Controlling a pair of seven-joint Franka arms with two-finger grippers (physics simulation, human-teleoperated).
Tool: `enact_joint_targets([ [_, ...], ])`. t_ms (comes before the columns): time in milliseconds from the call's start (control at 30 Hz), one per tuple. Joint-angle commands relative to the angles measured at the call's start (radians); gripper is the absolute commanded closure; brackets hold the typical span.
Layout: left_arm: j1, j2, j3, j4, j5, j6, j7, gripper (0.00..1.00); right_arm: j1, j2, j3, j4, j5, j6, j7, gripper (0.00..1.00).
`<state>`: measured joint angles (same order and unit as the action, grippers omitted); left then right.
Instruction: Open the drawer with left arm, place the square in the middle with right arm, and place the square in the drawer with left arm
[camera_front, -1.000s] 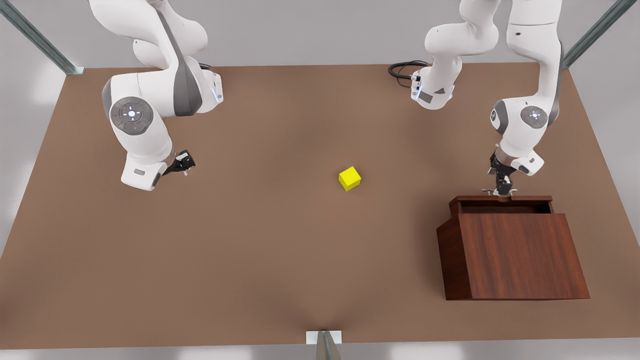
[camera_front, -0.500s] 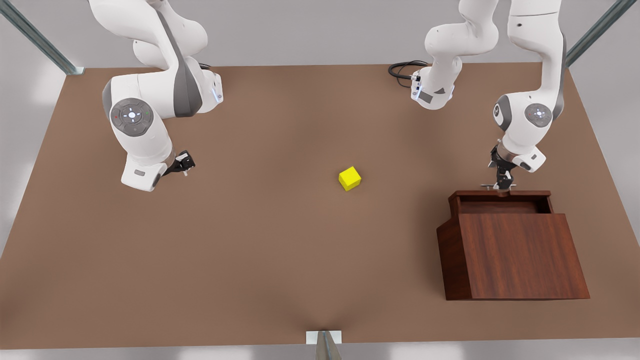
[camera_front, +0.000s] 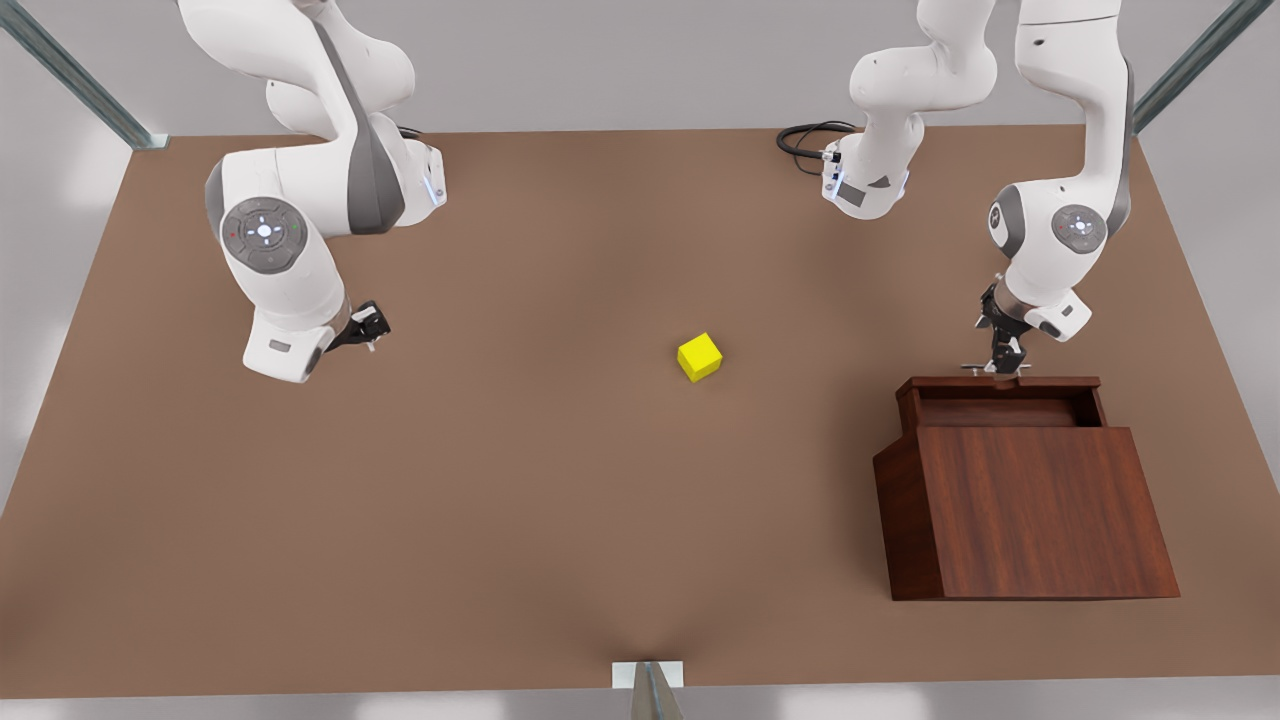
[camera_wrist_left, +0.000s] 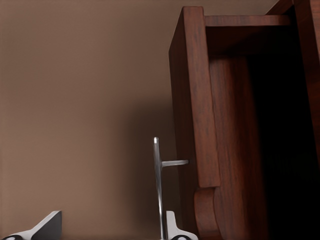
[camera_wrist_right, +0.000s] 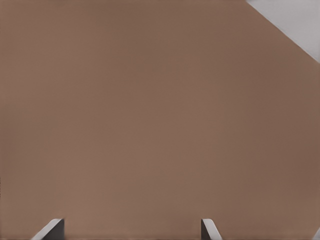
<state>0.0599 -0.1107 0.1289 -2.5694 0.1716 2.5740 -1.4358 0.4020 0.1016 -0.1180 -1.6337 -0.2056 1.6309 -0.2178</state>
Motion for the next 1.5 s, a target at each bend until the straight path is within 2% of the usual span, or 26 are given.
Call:
enact_joint_targets([
  [0,0.0,0.0,0.0,0.0,0.0,0.0,0.0,0.0,0.0,0.0,0.0,0.0,0.0,0.0,0.0,0.0],
  [233,0.0,-0.012,-0.008,0.005,-0.001,-0.072,-0.002,0.0,0.0,0.0,0.0,0.0,0.0,0.0,0.0,0.0],
  [300,0.0,-0.078,-0.054,0.047,-0.017,-0.24,-0.029,0.0,-0.002,0.0,-0.002,0.0,0.0,0.0,-0.002,0.0],
  [367,0.0,-0.099,-0.132,0.225,-0.029,-0.501,-0.054,0.0,-0.002,0.0,-0.003,0.0,0.0,-0.002,-0.002,0.0],
  [400,0.0,-0.093,-0.166,0.38,-0.038,-0.633,-0.043,0.0,-0.002,0.0,-0.003,0.0,0.0,-0.002,-0.003,0.0],
  [467,-0.002,0.012,-0.254,0.622,-0.101,-0.787,0.015,0.0,-0.002,0.0,-0.005,0.0,0.0,0.0,-0.003,0.0],
  [500,-0.005,0.071,-0.365,0.779,-0.112,-0.926,0.337,0.0,-0.002,0.0,-0.005,0.0,0.0,-0.002,-0.003,0.0],
  [533,-0.011,0.117,-0.445,0.896,-0.121,-0.974,0.661,0.0,-0.002,0.0,-0.005,0.0,0.0,-0.002,-0.003,0.0],
  [600,-0.087,0.216,-0.474,1.048,-0.124,-1.058,1.11,0.0,-0.002,0.0,-0.006,0.0,0.0,0.0,-0.003,0.0],
  [633,-0.141,0.302,-0.474,1.161,-0.124,-1.081,1.117,0.0,-0.002,0.001,-0.006,0.0,0.0,0.0,-0.003,0.0],
  [733,-0.259,0.402,-0.492,1.213,-0.127,-1.06,1.06,0.0,-0.002,0.001,-0.008,0.0,0.002,0.0,-0.003,0.0],
  [800,-0.396,0.52,-0.486,1.318,-0.119,-0.963,1.06,0.0,-0.003,0.001,-0.008,-0.002,0.0,0.0,-0.003,0.0],
  [867,-0.477,0.574,-0.492,1.315,-0.119,-0.87,1.179,0.0,-0.003,0.003,-0.008,-0.003,0.0,0.0,-0.002,0.0],
  [1000,-0.479,0.646,-0.483,1.284,-0.124,-0.758,1.399,0.0,-0.003,0.007,-0.011,-0.003,0.0,0.0,-0.003,0.0],
  [1033,-0.483,0.646,-0.483,1.241,-0.129,-0.663,1.384,0.0,-0.003,0.007,-0.011,-0.002,0.0,0.0,-0.003,0.0],
  [1100,-0.499,0.635,-0.482,1.148,-0.116,-0.634,1.385,0.0,-0.003,0.009,-0.011,-0.002,0.0,0.0,-0.003,0.0],
  [1133,-0.5,0.612,-0.483,1.044,-0.118,-0.467,1.391,0.0,-0.003,0.009,-0.011,-0.003,0.0,0.0,-0.003,0.0],
  [1167,-0.52,0.597,-0.483,0.997,-0.118,-0.4,1.387,0.0,-0.003,0.009,-0.011,-0.003,0.0,0.0,-0.002,0.0],
  [1267,-0.538,0.622,-0.482,0.988,-0.073,-0.379,1.385,0.0,-0.003,0.009,-0.011,-0.003,0.0,-0.002,-0.003,0.0],
  [1333,-0.54,0.597,-0.482,0.908,-0.075,-0.488,1.365,0.0,-0.003,0.009,-0.011,-0.003,0.0,-0.002,-0.002,0.0],
  [1467,-0.542,0.592,-0.479,0.782,-0.073,-0.382,1.361,0.0,-0.003,0.017,-0.011,-0.002,0.0,0.0,0.0,0.0],
])
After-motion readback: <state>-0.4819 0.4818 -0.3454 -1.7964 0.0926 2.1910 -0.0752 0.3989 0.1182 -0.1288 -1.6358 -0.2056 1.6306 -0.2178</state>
